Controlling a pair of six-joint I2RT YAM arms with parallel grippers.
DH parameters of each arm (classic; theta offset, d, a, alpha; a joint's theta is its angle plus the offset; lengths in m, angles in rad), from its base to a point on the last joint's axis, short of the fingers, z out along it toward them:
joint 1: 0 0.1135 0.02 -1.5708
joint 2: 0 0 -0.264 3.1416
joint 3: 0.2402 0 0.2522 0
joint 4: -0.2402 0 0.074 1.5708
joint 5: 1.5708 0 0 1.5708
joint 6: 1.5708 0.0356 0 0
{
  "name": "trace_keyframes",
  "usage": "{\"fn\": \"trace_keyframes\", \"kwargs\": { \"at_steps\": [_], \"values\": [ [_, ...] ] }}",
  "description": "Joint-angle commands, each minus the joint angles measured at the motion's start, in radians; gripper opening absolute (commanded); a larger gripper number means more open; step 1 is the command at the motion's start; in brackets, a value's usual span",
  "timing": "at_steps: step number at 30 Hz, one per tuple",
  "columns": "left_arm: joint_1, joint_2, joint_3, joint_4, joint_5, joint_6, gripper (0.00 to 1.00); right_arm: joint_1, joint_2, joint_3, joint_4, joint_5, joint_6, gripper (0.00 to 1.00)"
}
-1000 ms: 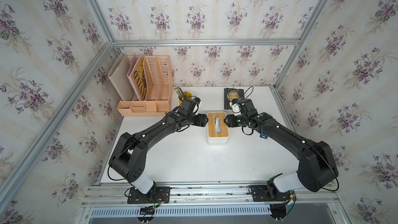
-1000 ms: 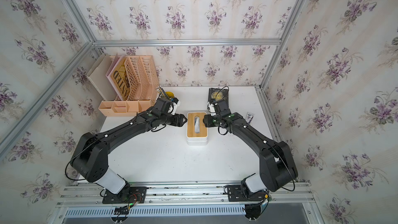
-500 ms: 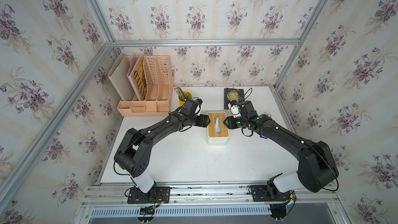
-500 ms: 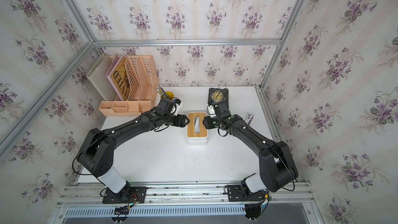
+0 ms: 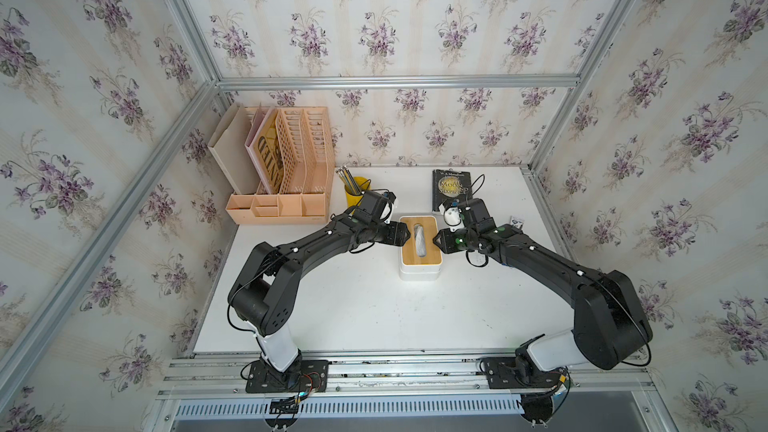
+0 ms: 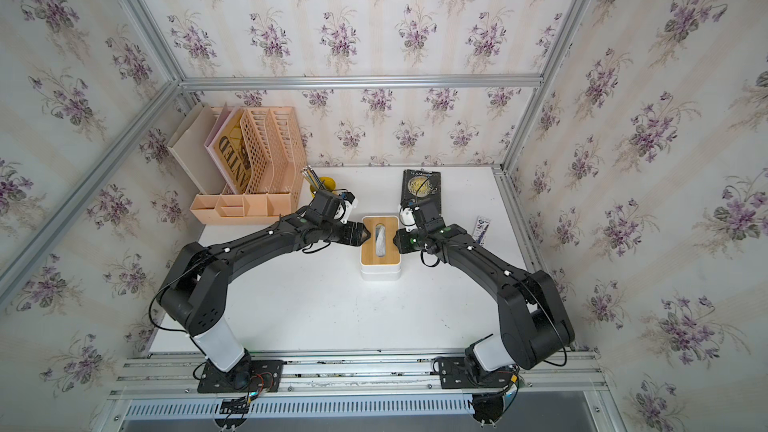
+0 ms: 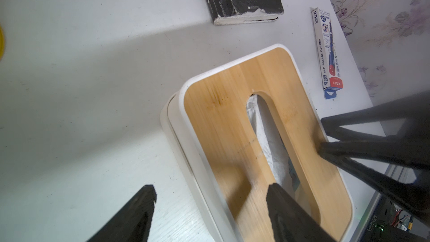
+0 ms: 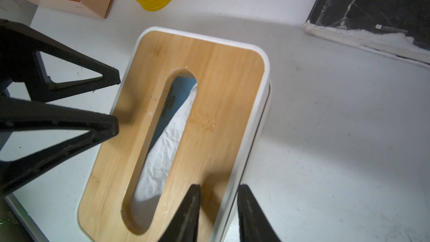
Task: Put the tissue paper into the tissue box
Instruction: Close the box lid on the tissue box.
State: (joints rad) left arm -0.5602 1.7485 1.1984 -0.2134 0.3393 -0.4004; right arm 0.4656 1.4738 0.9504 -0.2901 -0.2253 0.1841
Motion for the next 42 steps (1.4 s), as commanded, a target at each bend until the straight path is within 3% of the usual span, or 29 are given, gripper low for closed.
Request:
{"fn": "trace_keyframes", "kwargs": {
  "at_steps": [1,18,27,42],
  "values": [
    [0.002,0.011,-0.001,0.017,0.008,0.01,0.8,0.001,0.005,-0.002,0.001,-0.001,-0.003,0.31],
    [0.003,0.029,-0.017,0.046,0.003,0.014,0.79,0.001,0.018,-0.004,0.0,0.008,-0.005,0.28],
    [0.017,0.04,0.135,-0.035,-0.04,0.065,0.79,-0.001,0.05,0.157,-0.058,0.028,-0.041,0.46],
    [0.047,0.124,0.176,-0.014,-0.063,0.086,0.78,-0.067,0.199,0.232,-0.002,0.025,-0.057,0.44]
  ]
}}
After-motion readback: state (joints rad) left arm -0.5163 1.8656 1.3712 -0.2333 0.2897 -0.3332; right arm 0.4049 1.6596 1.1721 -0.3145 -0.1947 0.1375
